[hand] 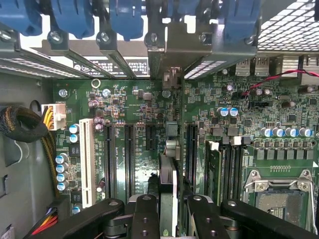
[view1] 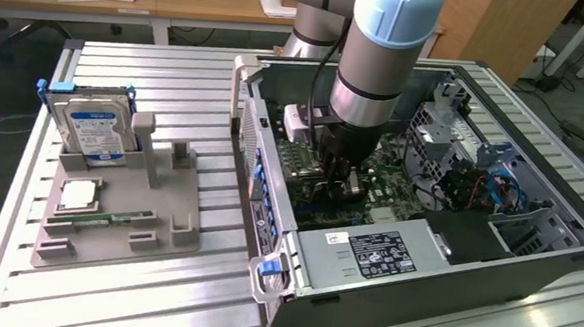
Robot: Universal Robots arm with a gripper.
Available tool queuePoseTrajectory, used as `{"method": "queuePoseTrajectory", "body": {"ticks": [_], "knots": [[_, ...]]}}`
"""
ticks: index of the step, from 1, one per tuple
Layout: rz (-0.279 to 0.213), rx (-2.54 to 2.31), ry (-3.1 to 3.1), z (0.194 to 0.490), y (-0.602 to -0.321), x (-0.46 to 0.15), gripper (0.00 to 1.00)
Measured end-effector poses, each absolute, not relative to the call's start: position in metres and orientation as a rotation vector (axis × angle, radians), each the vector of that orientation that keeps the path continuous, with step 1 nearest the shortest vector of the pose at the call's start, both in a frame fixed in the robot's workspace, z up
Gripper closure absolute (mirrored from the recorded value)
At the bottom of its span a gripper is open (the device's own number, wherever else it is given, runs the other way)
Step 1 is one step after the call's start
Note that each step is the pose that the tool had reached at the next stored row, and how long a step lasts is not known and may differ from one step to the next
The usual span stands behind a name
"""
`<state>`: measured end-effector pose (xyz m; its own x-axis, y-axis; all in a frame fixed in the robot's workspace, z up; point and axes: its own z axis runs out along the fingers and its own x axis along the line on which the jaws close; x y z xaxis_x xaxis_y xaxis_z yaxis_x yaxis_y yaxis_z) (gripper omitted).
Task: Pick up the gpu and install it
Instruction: 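Insert the gpu into the slot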
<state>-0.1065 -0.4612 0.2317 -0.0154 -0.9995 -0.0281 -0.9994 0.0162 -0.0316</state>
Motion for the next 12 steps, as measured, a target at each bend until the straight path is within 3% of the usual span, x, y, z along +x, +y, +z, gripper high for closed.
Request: {"method": "queuePoseTrajectory", "body": {"ticks": [12], "knots": [[0.000, -2.175, 2.209, 0.2365, -0.4612, -0.1062, 0.73]]}}
